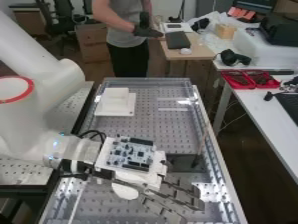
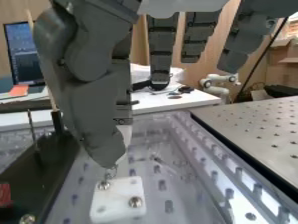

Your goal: Grab the paper clip and place it in the clear container

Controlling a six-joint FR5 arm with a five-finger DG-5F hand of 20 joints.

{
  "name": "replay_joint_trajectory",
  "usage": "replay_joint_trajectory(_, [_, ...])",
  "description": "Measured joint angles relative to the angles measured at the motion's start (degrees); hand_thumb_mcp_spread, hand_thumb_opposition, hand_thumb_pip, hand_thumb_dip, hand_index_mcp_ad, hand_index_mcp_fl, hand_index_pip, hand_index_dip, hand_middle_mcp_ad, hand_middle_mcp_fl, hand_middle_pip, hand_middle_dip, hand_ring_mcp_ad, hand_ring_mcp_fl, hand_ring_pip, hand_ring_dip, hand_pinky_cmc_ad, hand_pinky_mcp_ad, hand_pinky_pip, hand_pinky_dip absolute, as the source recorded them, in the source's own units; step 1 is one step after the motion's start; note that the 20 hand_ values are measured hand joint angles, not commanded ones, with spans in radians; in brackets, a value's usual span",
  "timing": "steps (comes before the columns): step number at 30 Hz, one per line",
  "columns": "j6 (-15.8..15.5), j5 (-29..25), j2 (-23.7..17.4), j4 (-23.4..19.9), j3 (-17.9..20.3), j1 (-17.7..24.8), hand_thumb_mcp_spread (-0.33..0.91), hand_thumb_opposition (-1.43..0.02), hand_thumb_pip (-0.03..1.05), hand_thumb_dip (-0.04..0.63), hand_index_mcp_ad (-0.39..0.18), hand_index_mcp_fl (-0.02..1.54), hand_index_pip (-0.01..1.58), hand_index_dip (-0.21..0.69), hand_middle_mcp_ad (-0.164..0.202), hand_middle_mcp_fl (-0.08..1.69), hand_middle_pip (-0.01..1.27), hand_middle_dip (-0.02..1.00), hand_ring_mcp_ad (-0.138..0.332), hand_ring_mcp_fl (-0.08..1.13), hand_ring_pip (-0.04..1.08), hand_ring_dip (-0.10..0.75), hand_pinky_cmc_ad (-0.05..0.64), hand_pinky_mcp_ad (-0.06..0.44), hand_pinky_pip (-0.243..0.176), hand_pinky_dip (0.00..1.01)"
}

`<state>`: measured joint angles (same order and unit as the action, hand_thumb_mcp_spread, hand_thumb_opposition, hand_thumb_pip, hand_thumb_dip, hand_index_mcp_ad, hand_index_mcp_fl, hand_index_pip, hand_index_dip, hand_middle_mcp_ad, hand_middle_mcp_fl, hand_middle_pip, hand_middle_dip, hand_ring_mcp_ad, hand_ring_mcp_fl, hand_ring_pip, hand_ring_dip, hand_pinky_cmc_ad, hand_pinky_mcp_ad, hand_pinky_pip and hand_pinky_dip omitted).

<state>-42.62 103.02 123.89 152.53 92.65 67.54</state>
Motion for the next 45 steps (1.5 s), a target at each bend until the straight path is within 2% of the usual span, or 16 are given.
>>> replay_joint_trajectory(4, [0.8, 0.6, -2.7, -1.5, 1.5, 0.4, 0.56, -0.98, 0.5, 0.25, -0.222, 0.77, 1.21, 0.063, 0.058, 0.21, 0.14, 0.19, 0.101, 0.02, 0.11, 0.093, 0.328, 0.265, -0.012, 0.2])
replay_joint_trajectory(14, [3.5, 2.4, -10.8, -5.2, 6.0, 2.6, 0.56, -0.97, 0.5, 0.25, -0.222, 0.77, 1.2, 0.066, 0.058, 0.21, 0.14, 0.19, 0.099, 0.02, 0.11, 0.089, 0.332, 0.265, -0.01, 0.2])
replay_joint_trajectory(19, [5.0, 4.2, -15.5, -7.8, 9.2, 5.9, 0.57, -0.99, 0.5, 0.25, -0.206, 0.79, 1.2, 0.072, 0.058, 0.21, 0.14, 0.19, 0.099, 0.02, 0.11, 0.093, 0.332, 0.265, -0.012, 0.2])
replay_joint_trajectory(22, [5.7, 5.6, -17.0, -8.7, 10.2, 7.7, 0.56, -0.99, 0.5, 0.25, -0.206, 0.8, 1.17, 0.07, 0.056, 0.21, 0.14, 0.19, 0.099, 0.02, 0.11, 0.089, 0.332, 0.265, -0.012, 0.2])
replay_joint_trajectory(33, [8.7, 8.1, -18.3, -11.5, 11.5, 14.2, 0.56, -0.99, 0.5, 0.25, -0.206, 0.8, 1.17, 0.073, 0.059, 0.21, 0.14, 0.19, 0.101, 0.02, 0.11, 0.089, 0.332, 0.265, -0.01, 0.2])
replay_joint_trajectory(41, [9.1, 6.5, -15.5, -11.3, 10.4, 19.3, 0.56, -0.99, 0.5, 0.25, -0.206, 0.82, 1.17, 0.079, 0.059, 0.21, 0.14, 0.19, 0.099, 0.02, 0.11, 0.089, 0.328, 0.265, -0.012, 0.2])
replay_joint_trajectory(45, [9.2, 3.2, -13.4, -11.2, 9.7, 22.3, 0.57, -1.0, 0.51, 0.25, -0.206, 0.82, 1.15, 0.08, 0.059, 0.21, 0.14, 0.19, 0.101, 0.02, 0.11, 0.089, 0.332, 0.265, -0.012, 0.2])
